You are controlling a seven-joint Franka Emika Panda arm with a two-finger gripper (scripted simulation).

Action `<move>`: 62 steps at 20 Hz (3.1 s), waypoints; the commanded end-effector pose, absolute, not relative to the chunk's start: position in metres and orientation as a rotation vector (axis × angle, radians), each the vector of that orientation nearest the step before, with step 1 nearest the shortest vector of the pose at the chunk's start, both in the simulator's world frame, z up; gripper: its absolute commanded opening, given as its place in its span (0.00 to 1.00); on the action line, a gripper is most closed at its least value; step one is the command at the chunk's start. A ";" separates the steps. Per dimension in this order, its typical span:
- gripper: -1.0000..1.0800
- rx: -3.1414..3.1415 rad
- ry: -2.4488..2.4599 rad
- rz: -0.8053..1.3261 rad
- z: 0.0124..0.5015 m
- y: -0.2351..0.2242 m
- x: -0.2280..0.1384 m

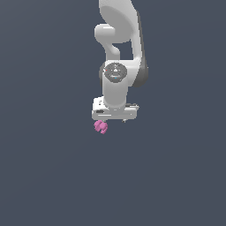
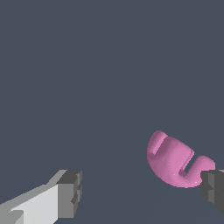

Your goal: Pick up the object and move it to a goal position.

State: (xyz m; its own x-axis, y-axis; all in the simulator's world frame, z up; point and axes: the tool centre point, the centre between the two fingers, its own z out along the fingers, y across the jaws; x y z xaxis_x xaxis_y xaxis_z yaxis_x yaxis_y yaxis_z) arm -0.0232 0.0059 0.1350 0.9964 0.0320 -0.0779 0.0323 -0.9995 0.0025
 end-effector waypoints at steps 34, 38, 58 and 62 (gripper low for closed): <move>0.96 3.102 0.440 -0.067 0.137 -0.037 -0.025; 0.96 3.077 0.596 -0.060 0.131 -0.041 -0.029; 0.96 2.837 1.349 -0.019 0.102 -0.060 -0.048; 0.96 2.782 1.459 -0.011 0.098 -0.063 -0.051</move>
State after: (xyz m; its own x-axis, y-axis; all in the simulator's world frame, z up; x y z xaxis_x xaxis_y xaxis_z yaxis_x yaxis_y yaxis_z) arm -0.0498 -0.0619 0.0995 0.5937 0.8046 -0.0084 0.8046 -0.5937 -0.0044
